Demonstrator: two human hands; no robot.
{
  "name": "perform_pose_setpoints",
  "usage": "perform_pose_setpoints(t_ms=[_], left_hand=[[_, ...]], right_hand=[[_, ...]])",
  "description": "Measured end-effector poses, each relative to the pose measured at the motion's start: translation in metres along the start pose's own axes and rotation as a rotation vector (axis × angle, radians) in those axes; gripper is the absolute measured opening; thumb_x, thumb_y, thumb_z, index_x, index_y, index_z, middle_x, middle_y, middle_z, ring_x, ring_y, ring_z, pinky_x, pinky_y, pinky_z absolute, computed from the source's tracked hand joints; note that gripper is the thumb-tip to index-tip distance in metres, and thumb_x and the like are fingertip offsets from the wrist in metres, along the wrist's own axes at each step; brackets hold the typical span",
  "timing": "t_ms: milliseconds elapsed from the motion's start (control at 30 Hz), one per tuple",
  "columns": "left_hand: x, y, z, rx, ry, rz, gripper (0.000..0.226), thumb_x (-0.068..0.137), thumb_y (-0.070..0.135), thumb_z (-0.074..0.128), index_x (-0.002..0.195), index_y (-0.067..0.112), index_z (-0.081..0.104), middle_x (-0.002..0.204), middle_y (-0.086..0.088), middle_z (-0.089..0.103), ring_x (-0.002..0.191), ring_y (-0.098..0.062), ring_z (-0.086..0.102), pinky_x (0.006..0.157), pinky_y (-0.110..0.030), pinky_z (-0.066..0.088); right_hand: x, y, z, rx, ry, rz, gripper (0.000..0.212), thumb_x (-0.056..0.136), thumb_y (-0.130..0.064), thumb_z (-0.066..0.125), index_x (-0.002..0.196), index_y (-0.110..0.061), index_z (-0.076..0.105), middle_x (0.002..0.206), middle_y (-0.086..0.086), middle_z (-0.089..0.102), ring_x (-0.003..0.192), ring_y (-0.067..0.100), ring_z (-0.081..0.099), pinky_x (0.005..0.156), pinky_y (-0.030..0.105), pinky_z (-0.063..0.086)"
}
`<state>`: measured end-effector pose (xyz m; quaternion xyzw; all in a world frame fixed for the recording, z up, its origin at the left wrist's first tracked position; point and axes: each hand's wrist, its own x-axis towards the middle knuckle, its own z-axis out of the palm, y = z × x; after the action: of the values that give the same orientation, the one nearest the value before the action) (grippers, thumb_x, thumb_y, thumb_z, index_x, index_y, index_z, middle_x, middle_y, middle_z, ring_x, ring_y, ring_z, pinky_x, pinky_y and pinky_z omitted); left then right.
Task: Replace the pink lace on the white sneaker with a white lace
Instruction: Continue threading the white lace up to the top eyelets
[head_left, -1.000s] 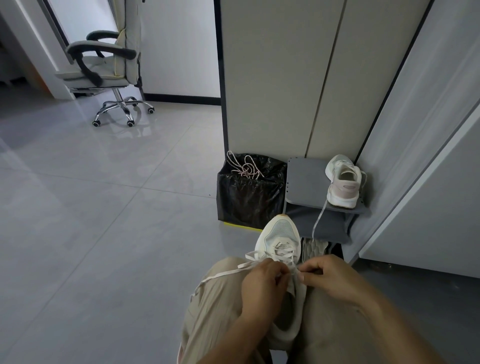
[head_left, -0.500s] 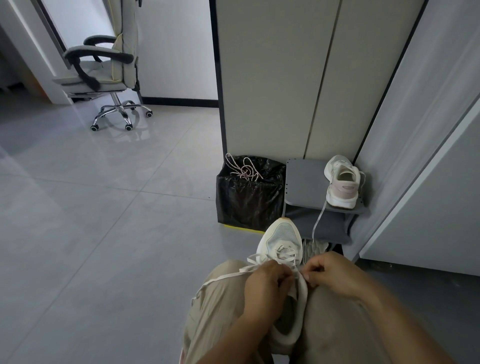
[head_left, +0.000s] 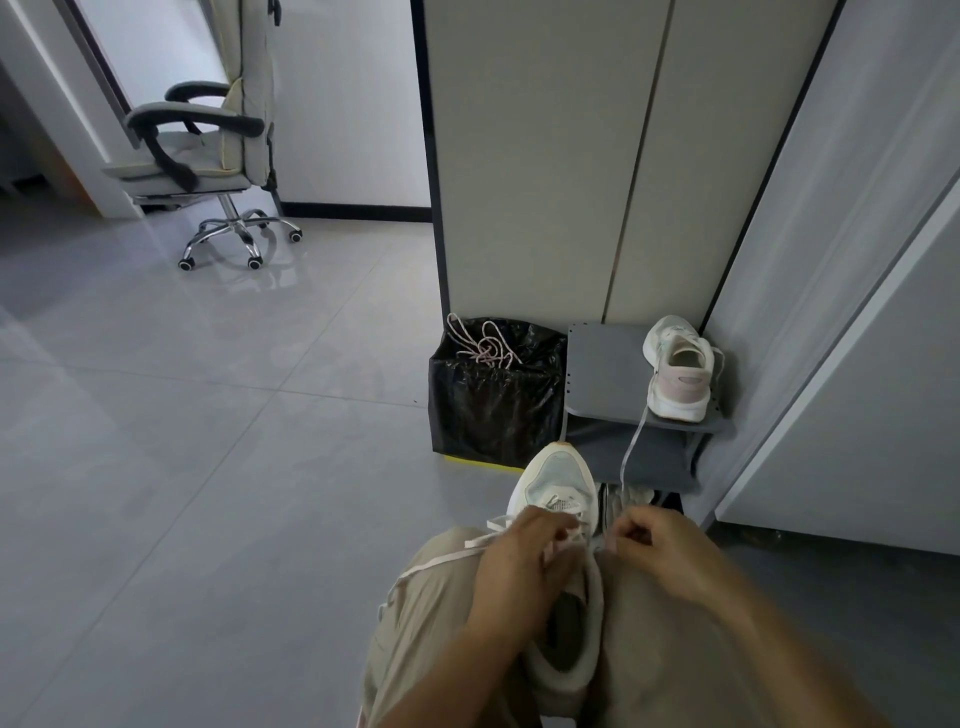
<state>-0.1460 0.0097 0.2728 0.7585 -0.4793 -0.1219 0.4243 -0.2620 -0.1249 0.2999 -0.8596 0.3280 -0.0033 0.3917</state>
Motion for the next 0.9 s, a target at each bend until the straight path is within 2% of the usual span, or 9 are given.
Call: perform_pose_setpoints(t_ms=[167,267,333,400,500,600,700,800,900], left_hand=[[-0.003,-0.028,-0.045,0.037,0.405,-0.21,0.025,0.088,0.011,0.058,0.11,0.022,0.057,0.098,0.015,0.053,0.067,-0.009,0.052,0.062,-0.01,0.038],[-0.005,-0.045,-0.052,0.151,0.235,-0.273,0.018,0.091,0.018,0.056,0.108,0.019,0.061,0.105,0.005,0.054,0.092,-0.013,0.052,0.076,-0.017,0.038],[-0.005,-0.048,-0.047,0.27,0.012,-0.285,0.021,0.094,0.026,0.05,0.109,0.023,0.064,0.118,0.005,0.053,0.11,-0.015,0.045,0.089,-0.022,0.032],[-0.004,-0.045,-0.042,0.363,-0.141,-0.26,0.026,0.096,0.031,0.043,0.115,0.029,0.061,0.128,0.013,0.047,0.121,-0.011,0.035,0.097,-0.025,0.024],[0.0,-0.036,-0.034,0.435,-0.23,-0.211,0.026,0.094,0.036,0.044,0.115,0.031,0.061,0.127,0.017,0.048,0.123,-0.008,0.032,0.098,-0.027,0.019],[0.003,-0.028,-0.035,0.317,-0.181,-0.234,0.021,0.094,0.034,0.048,0.102,0.026,0.066,0.107,0.014,0.06,0.108,-0.008,0.047,0.098,-0.026,0.025],[-0.001,-0.03,-0.044,0.052,-0.145,-0.262,0.012,0.09,0.025,0.058,0.086,0.027,0.068,0.083,0.02,0.06,0.086,0.0,0.055,0.091,-0.022,0.038],[-0.012,-0.035,-0.048,-0.07,-0.088,-0.301,0.026,0.088,0.016,0.061,0.071,0.036,0.061,0.079,0.016,0.064,0.08,0.001,0.059,0.076,-0.011,0.041],[-0.017,-0.035,-0.045,-0.084,-0.001,-0.252,0.009,0.079,0.033,0.06,0.071,0.034,0.064,0.085,0.015,0.066,0.084,-0.001,0.06,0.081,-0.021,0.044]], right_hand=[[-0.008,0.068,-0.058,0.293,0.474,0.391,0.019,0.092,-0.008,0.052,0.102,0.004,0.063,0.096,0.019,0.061,0.082,0.028,0.052,0.074,0.035,0.04],[-0.015,0.105,-0.084,0.187,0.669,0.598,0.024,0.091,-0.005,0.052,0.093,0.017,0.061,0.091,0.03,0.06,0.077,0.03,0.049,0.074,0.041,0.039],[-0.013,0.106,-0.081,0.019,0.632,0.66,0.023,0.088,-0.006,0.056,0.074,0.011,0.059,0.074,0.023,0.056,0.066,0.03,0.047,0.065,0.039,0.04],[-0.008,0.089,-0.062,-0.225,0.557,0.562,0.012,0.082,-0.006,0.062,0.078,0.005,0.057,0.079,0.02,0.054,0.073,0.033,0.05,0.065,0.037,0.04],[-0.001,0.04,-0.019,-0.281,0.297,0.092,0.027,0.083,-0.011,0.065,0.109,-0.011,0.061,0.108,0.005,0.054,0.1,0.021,0.052,0.084,0.028,0.04],[-0.004,-0.004,0.01,-0.285,-0.042,-0.169,0.015,0.088,-0.026,0.059,0.102,-0.027,0.063,0.096,-0.019,0.049,0.093,0.002,0.05,0.084,0.019,0.043],[-0.007,-0.012,0.007,-0.243,-0.055,-0.161,0.008,0.089,-0.028,0.058,0.081,-0.03,0.058,0.086,-0.018,0.053,0.081,-0.002,0.053,0.073,0.014,0.042],[-0.016,0.003,-0.018,-0.145,-0.057,-0.073,0.01,0.089,-0.023,0.059,0.08,-0.024,0.062,0.082,-0.009,0.063,0.078,0.0,0.057,0.069,0.014,0.042],[-0.03,0.036,-0.052,-0.07,0.038,0.058,0.02,0.087,-0.02,0.063,0.069,-0.027,0.065,0.073,-0.012,0.066,0.071,0.001,0.06,0.063,0.019,0.042]])
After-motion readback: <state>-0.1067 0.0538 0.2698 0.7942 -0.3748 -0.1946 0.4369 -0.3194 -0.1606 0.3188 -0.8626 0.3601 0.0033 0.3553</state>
